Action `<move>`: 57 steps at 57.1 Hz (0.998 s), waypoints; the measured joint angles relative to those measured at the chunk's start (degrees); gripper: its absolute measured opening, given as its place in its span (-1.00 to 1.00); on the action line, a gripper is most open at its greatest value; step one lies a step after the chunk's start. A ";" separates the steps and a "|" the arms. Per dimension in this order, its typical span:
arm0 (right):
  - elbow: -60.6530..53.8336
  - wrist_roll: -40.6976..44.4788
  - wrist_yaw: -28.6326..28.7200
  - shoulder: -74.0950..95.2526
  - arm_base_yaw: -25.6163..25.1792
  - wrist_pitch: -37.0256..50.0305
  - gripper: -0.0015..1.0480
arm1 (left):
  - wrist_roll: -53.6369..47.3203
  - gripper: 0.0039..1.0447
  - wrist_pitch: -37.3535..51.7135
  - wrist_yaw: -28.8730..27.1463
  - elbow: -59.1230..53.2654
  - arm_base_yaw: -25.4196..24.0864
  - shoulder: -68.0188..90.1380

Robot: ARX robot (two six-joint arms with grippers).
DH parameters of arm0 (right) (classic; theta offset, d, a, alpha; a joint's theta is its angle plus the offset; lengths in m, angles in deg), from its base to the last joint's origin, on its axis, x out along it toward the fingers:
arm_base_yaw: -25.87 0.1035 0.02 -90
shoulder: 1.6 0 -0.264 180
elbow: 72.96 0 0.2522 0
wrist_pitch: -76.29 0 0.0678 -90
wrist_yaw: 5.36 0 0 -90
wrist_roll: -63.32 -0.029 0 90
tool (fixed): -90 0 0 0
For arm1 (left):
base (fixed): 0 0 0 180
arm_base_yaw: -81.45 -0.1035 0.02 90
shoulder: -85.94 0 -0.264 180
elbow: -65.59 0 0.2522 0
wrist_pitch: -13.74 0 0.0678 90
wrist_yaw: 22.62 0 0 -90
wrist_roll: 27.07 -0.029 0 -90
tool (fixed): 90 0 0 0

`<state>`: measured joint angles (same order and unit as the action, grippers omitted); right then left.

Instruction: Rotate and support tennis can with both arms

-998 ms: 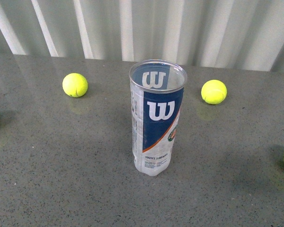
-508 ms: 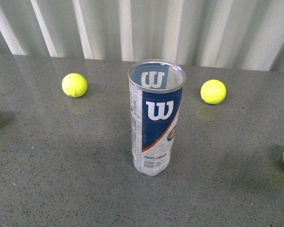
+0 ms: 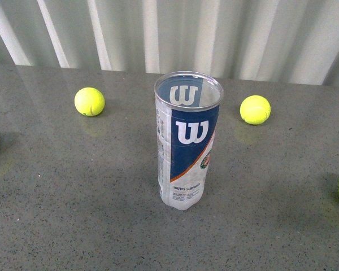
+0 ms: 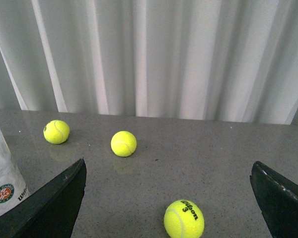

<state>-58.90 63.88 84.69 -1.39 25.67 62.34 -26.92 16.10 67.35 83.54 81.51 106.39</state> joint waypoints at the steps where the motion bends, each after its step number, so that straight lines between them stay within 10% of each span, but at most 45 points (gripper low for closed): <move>1: 0.00 0.00 -0.02 0.00 0.00 0.00 0.86 | 0.00 -0.94 -0.09 0.00 -0.07 0.00 -0.17; 57: 0.00 0.00 -0.02 0.00 0.00 0.00 0.86 | 0.00 -0.94 -16.06 0.02 -2.80 0.00 -20.22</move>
<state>-58.90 63.88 84.67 -1.39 25.67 62.34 -26.92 0.04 67.37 80.74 81.51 86.17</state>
